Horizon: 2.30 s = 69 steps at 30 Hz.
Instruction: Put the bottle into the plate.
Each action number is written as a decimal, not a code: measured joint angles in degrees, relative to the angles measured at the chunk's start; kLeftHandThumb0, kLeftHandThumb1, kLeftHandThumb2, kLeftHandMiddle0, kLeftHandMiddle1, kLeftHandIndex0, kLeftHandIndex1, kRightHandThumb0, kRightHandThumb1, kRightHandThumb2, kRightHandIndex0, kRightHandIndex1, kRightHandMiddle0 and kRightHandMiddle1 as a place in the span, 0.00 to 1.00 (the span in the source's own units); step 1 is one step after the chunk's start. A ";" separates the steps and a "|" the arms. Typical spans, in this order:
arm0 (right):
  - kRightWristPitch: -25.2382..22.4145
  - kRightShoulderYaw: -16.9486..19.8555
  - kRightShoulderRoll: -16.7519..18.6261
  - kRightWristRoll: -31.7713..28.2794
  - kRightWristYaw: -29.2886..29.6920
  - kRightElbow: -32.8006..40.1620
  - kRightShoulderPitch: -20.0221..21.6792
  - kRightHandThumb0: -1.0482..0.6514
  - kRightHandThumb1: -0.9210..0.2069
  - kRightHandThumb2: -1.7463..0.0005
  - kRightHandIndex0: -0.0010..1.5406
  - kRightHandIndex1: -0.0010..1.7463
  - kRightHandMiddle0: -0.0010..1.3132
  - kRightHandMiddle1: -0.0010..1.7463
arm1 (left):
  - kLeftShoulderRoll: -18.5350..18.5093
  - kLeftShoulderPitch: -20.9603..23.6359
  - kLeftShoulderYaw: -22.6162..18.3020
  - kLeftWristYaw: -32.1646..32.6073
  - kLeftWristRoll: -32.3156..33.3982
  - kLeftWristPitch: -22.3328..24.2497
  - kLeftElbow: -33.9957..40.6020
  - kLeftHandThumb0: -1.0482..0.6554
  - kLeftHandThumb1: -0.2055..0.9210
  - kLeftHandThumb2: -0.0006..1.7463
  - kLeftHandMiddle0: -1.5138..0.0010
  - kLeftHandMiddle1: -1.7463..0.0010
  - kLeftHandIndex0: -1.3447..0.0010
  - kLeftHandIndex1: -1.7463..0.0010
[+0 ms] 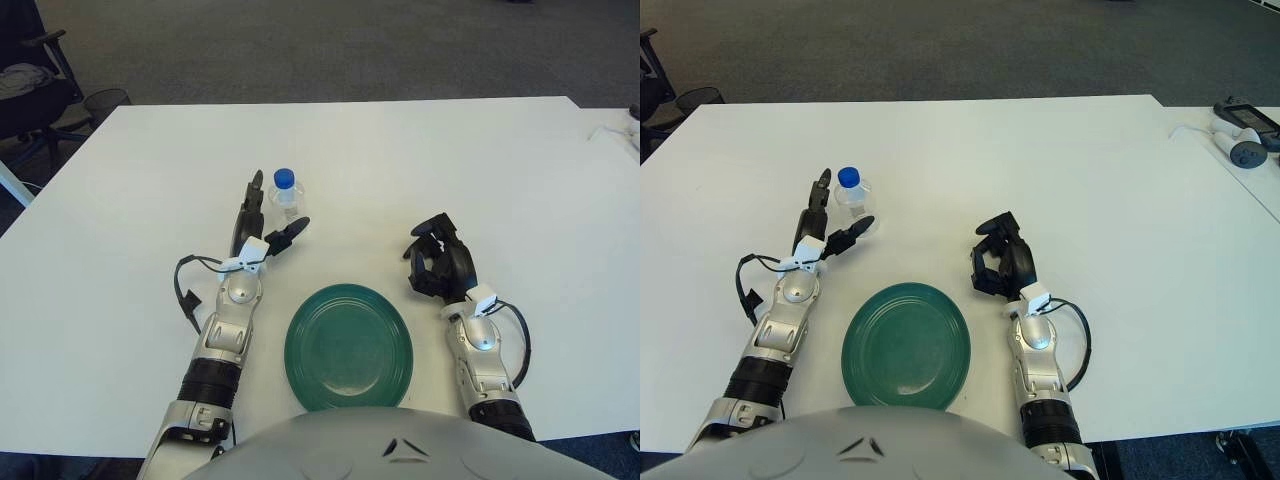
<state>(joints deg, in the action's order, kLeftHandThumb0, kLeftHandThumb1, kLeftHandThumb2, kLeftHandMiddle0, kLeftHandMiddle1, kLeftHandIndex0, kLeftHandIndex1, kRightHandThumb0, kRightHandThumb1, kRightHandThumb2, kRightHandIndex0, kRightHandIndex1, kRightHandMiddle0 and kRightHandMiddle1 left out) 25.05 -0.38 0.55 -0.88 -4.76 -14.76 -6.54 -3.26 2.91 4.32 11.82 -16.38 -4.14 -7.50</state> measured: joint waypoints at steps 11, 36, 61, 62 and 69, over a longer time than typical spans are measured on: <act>0.00 -0.05 -0.01 -0.06 -0.07 0.00 0.00 0.62 0.34 0.39 0.32 0.97 0.16 1.00 | -0.40 0.00 0.37 -0.69 0.00 0.01 -0.03 0.00 0.90 0.07 1.00 0.93 1.00 0.89; 1.05 -0.03 0.09 0.17 -0.12 -1.10 0.71 0.61 0.33 0.40 0.32 0.97 0.15 1.00 | -0.84 4.29 2.28 -2.75 0.06 1.87 -5.34 0.00 0.97 0.08 0.99 0.91 1.00 0.93; 2.19 -0.12 -0.01 0.76 0.73 -2.02 1.43 0.61 0.35 0.38 0.33 0.97 0.16 1.00 | 4.48 12.46 3.19 1.14 0.61 1.58 -18.28 0.00 1.00 0.12 1.00 0.84 1.00 0.89; 2.04 -0.12 0.00 0.76 0.82 -2.01 1.43 0.61 0.35 0.38 0.33 0.97 0.16 1.00 | 4.67 12.84 2.99 1.42 0.73 1.37 -18.92 0.00 1.00 0.12 1.00 0.83 1.00 0.88; 1.55 -0.15 0.11 0.85 1.36 -1.90 1.40 0.61 0.35 0.39 0.33 0.97 0.15 1.00 | 5.57 14.76 2.21 3.19 1.21 -0.12 -22.20 0.00 1.00 0.11 1.00 0.82 1.00 0.82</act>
<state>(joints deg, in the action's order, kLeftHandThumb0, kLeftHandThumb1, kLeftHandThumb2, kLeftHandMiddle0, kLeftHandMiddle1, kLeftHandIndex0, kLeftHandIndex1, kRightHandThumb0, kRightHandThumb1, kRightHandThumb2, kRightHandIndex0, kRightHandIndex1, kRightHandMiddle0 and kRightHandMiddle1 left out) 26.59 -0.53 0.66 -0.03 -3.40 -16.66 -5.14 2.31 17.67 6.53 15.01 -15.17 -4.26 -29.70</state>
